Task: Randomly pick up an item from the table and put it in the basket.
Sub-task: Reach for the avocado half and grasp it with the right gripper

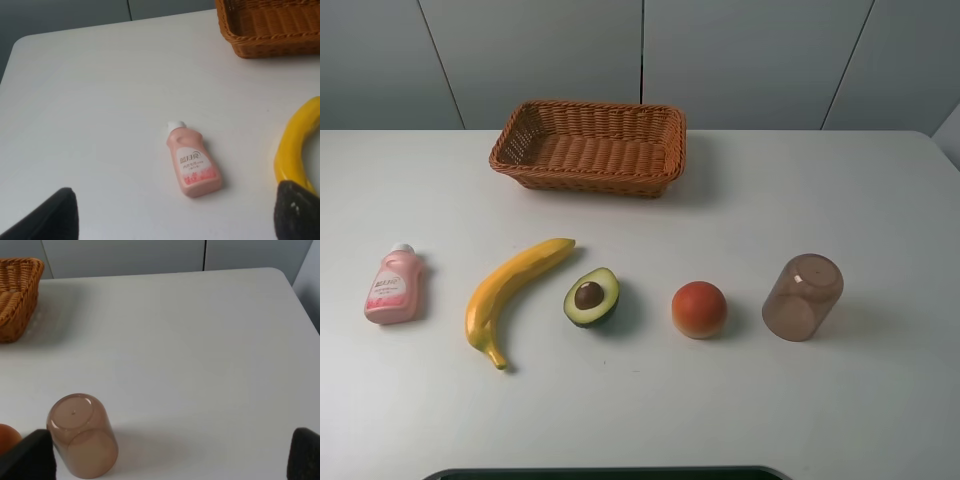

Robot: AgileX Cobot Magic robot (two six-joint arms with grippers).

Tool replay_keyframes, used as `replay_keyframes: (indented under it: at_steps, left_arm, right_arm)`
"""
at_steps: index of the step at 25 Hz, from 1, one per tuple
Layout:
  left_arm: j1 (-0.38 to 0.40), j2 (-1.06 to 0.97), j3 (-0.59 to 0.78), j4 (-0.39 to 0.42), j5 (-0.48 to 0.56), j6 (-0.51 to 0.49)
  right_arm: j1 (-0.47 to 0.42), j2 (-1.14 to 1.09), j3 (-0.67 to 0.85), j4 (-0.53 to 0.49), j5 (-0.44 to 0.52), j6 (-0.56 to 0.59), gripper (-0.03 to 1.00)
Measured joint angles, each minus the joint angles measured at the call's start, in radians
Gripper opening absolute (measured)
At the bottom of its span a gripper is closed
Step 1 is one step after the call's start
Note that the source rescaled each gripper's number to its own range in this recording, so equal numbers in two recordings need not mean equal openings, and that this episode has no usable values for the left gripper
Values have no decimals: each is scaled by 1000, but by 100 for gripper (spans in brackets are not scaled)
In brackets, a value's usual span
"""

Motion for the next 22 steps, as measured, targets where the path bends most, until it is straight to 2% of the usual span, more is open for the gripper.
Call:
replay_keyframes:
  at_steps: [22]
  left_arm:
    - [0, 0, 0, 0, 0, 0]
  right_arm:
    - [0, 0, 0, 0, 0, 0, 100]
